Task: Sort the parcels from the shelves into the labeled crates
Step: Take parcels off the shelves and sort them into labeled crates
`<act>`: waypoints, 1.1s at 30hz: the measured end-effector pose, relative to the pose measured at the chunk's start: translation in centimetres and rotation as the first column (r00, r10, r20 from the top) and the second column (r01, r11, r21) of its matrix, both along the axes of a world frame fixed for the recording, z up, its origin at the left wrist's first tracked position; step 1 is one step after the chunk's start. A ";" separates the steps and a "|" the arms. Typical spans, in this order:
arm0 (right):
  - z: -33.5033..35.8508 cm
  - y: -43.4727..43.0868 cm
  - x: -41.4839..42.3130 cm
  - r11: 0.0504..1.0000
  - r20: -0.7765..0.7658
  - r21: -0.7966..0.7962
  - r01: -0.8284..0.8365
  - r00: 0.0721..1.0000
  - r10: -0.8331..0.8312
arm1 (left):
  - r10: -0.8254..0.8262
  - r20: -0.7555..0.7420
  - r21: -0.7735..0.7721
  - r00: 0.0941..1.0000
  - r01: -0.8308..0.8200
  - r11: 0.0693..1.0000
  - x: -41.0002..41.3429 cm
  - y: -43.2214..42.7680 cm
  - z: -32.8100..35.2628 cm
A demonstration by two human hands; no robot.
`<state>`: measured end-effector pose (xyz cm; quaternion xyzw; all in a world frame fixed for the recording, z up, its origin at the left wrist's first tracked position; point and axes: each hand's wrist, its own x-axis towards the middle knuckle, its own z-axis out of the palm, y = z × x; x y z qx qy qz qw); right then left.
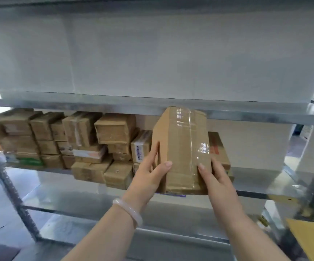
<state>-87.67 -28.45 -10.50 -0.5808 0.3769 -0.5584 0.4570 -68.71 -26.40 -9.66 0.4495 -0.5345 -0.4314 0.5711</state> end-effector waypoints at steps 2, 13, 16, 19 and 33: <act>-0.1 0.9 3.9 0.996 -0.033 -0.045 -0.071 0.997 0.070 | 0.150 0.032 -0.041 0.988 -0.148 0.988 3.7 2.1 -0.3; -1.7 6.7 25.1 0.815 -0.373 -0.206 -0.542 0.813 0.447 | 0.666 0.294 0.004 0.686 -0.697 0.717 20.6 13.3 -2.4; -1.9 6.7 30.3 0.711 -0.513 -0.259 -0.654 0.717 0.472 | 0.748 0.245 0.084 0.617 -0.782 0.618 24.7 14.6 -3.0; -2.2 5.0 35.3 0.668 -0.534 -0.283 -0.688 0.692 0.486 | 0.794 -0.016 0.140 0.608 -0.785 0.604 29.0 14.9 -3.6; -3.2 -5.7 58.7 0.514 -0.129 0.020 -0.857 0.508 0.852 | 0.924 -0.094 0.071 0.370 -0.923 0.377 46.7 10.2 -3.3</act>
